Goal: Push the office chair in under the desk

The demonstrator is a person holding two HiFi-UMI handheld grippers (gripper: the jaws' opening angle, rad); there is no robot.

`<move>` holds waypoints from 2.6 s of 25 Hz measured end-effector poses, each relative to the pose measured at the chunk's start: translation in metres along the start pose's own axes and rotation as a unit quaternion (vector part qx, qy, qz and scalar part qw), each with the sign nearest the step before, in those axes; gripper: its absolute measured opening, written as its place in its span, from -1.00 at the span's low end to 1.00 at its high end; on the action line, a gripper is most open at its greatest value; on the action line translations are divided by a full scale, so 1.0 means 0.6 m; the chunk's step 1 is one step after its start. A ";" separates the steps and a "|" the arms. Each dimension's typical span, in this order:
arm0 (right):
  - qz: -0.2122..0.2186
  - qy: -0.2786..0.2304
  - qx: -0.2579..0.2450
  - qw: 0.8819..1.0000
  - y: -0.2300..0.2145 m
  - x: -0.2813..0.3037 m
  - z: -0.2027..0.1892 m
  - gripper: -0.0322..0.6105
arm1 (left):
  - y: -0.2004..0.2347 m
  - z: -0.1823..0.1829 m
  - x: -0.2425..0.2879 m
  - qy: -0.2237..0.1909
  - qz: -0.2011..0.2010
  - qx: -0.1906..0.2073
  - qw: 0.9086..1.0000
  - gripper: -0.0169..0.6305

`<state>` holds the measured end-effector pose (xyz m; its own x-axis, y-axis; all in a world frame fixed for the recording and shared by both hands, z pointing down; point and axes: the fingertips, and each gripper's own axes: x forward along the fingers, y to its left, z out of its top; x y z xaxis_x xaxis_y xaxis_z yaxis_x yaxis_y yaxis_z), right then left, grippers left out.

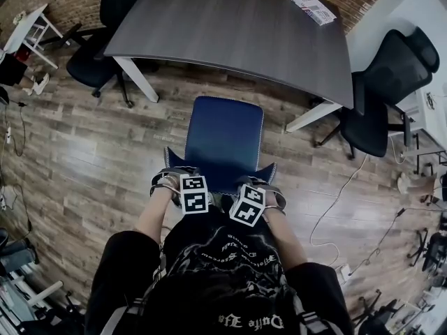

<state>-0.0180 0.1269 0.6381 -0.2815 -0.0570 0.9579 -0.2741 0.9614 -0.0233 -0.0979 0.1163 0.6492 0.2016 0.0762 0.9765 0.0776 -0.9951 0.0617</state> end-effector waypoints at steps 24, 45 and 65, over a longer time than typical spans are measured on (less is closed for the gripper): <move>-0.006 -0.002 0.005 1.000 -0.054 -0.005 -0.003 -0.60 | 0.051 0.015 -0.003 -0.003 0.002 -0.002 1.000 -0.65; -0.003 -0.004 0.000 1.000 -0.111 -0.007 -0.009 -0.60 | 0.103 0.033 -0.001 -0.001 0.000 -0.008 1.000 -0.65; -0.002 -0.006 -0.002 1.000 -0.167 -0.009 -0.004 -0.59 | 0.160 0.041 -0.005 -0.001 0.004 -0.013 1.000 -0.65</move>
<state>0.0132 0.0316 0.6359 -0.2909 -0.0638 0.9546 -0.2719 0.9622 -0.0186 -0.0669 0.0224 0.6469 0.2042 0.0687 0.9765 0.0513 -0.9969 0.0595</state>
